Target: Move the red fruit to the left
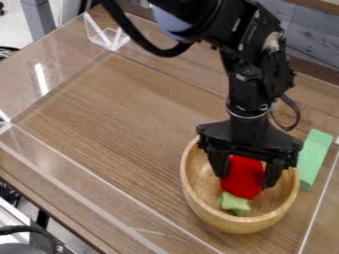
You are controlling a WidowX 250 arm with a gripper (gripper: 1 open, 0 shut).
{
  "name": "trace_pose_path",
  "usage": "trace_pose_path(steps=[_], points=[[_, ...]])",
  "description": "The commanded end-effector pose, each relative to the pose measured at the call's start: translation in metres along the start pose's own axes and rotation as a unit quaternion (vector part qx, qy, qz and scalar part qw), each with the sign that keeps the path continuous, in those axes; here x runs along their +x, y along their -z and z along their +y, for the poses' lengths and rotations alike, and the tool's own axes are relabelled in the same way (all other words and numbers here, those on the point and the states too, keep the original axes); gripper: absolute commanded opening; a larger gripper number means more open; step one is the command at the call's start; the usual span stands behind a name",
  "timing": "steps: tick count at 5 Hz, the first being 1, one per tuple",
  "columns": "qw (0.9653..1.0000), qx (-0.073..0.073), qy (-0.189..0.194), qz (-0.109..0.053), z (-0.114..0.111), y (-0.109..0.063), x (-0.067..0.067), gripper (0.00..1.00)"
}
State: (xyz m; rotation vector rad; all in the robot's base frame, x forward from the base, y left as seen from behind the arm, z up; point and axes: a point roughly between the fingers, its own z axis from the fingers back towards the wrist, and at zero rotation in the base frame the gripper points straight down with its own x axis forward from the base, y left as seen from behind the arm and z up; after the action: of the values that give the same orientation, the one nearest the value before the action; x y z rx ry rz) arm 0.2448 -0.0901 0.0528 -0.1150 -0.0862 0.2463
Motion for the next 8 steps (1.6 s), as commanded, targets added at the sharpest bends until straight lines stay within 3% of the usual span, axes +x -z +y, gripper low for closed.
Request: trace_pose_path(steps=[1, 2, 3, 5, 7, 8], points=[[0.9997, -0.011, -0.004, -0.020, -0.004, -0.007, 0.012, 1.00], [0.9997, -0.012, -0.006, -0.020, -0.004, -0.007, 0.013, 1.00], [0.9997, -0.012, -0.009, -0.021, -0.003, -0.010, 0.014, 0.00], [0.9983, -0.034, -0.029, -0.036, 0.000, -0.049, 0.023, 0.00], [0.9929, -0.049, -0.086, -0.066, 0.026, -0.094, 0.047, 0.00], [0.9894, -0.050, -0.113, -0.076, 0.042, -0.104, 0.058, 0.00]])
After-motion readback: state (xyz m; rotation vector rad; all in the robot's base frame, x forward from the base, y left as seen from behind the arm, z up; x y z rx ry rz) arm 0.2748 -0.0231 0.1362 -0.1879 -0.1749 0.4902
